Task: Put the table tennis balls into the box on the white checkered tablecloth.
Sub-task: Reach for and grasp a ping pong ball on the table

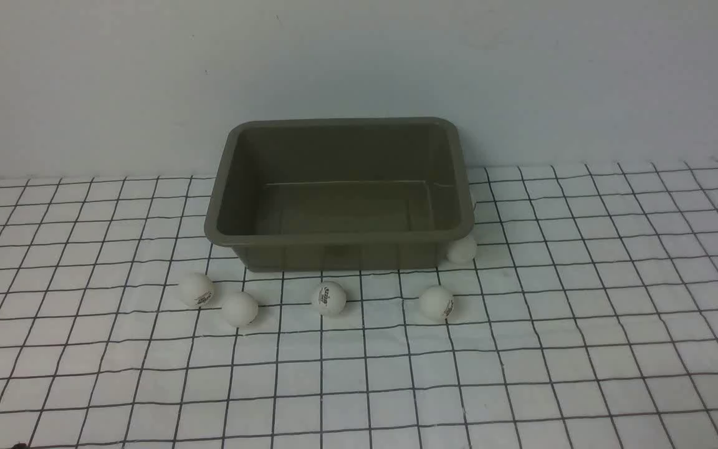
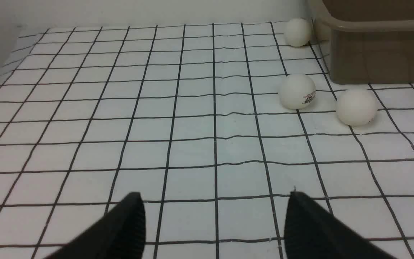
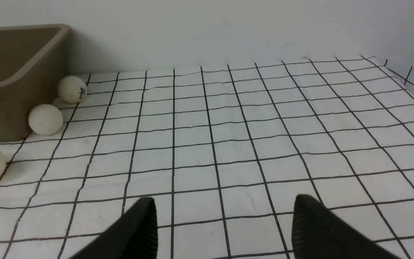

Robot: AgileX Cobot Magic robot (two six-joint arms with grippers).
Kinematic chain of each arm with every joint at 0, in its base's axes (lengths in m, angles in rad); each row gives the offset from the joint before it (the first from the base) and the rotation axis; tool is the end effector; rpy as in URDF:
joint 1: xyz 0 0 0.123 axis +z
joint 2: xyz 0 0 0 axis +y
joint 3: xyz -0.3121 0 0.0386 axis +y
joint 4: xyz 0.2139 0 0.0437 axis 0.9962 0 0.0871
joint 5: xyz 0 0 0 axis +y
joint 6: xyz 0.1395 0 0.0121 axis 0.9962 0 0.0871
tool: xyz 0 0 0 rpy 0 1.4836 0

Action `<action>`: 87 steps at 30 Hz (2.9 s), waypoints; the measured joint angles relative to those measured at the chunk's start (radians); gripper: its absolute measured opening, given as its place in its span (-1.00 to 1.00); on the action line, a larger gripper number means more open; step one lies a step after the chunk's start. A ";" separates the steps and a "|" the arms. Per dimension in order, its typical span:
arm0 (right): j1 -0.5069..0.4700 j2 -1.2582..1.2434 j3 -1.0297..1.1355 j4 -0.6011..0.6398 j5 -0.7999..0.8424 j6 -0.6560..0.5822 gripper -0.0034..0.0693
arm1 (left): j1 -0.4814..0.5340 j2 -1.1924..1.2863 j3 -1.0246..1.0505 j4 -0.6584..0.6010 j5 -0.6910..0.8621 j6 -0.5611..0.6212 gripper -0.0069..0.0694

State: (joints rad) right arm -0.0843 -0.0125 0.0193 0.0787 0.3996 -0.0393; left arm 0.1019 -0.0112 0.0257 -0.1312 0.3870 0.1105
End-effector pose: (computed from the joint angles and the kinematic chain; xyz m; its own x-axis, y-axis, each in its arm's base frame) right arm 0.0348 0.0014 0.1561 -0.3096 0.0595 -0.9490 0.0655 0.9970 0.0411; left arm 0.0356 -0.0033 0.1558 -0.3041 -0.0422 -0.9517 -0.0582 0.9980 -0.0257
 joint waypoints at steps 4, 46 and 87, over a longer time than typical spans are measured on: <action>0.000 0.000 0.000 0.000 0.000 0.000 0.36 | 0.000 0.000 0.000 0.000 0.000 0.000 0.41; 0.000 0.000 0.001 -0.005 -0.011 0.002 0.36 | 0.000 0.000 0.000 0.000 0.000 0.000 0.41; 0.000 0.000 -0.470 0.397 0.327 0.039 0.36 | 0.000 0.000 0.000 0.000 0.000 0.000 0.41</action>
State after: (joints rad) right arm -0.0843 -0.0125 -0.4507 0.4760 0.7263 0.0000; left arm 0.1019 -0.0112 0.0257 -0.1312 0.3870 0.1105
